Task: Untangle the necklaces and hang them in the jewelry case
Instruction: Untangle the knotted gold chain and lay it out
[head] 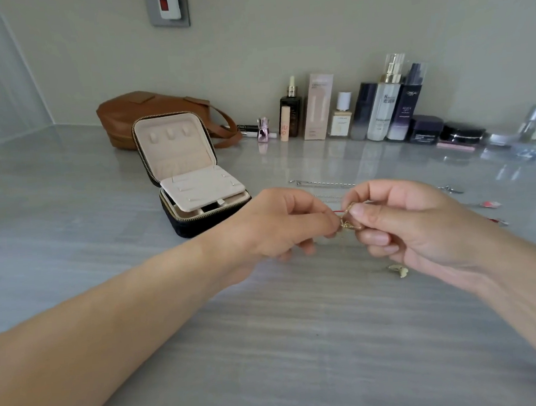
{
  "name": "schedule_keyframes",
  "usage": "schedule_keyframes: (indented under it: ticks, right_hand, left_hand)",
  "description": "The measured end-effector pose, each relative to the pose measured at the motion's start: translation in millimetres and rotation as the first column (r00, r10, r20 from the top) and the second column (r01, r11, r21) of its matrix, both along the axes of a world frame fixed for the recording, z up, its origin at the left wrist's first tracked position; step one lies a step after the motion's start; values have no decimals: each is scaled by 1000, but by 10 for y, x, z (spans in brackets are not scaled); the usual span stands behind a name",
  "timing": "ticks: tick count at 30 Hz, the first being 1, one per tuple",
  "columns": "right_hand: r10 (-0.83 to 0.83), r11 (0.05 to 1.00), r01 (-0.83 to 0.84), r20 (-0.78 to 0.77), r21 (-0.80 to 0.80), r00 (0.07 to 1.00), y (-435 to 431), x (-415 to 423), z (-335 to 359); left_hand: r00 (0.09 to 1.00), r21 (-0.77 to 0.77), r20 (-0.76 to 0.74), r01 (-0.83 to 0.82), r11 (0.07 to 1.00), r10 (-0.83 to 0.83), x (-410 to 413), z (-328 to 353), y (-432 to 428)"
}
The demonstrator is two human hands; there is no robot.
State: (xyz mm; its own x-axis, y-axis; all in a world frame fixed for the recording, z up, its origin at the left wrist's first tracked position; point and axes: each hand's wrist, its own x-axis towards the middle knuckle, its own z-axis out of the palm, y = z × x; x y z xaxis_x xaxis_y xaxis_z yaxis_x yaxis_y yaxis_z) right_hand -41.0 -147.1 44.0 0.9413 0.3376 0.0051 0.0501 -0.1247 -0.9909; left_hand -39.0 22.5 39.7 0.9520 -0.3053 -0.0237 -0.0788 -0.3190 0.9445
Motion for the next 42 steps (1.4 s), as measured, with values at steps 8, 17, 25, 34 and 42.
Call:
schedule_keyframes:
  ticks: [8, 17, 25, 34, 42]
  right_hand:
    - [-50, 928, 150, 286, -342, 957, -32, -10, 20]
    - [-30, 849, 256, 441, -463, 897, 21, -42, 28]
    - [-116, 955, 181, 265, -235, 957, -6, -32, 31]
    - [-85, 989, 95, 87, -112, 993, 14, -36, 13]
    - [-64, 970, 100, 165, -223, 984, -18, -27, 23]
  left_hand:
    - [997, -80, 26, -77, 994, 79, 6, 9, 11]
    - [999, -63, -34, -32, 998, 30, 3, -9, -16]
    - [998, -39, -53, 27, 999, -29, 3, -41, -7]
    - [997, -90, -39, 61, 994, -65, 5, -72, -25]
    - [991, -159, -79, 99, 982, -112, 21, -87, 3]
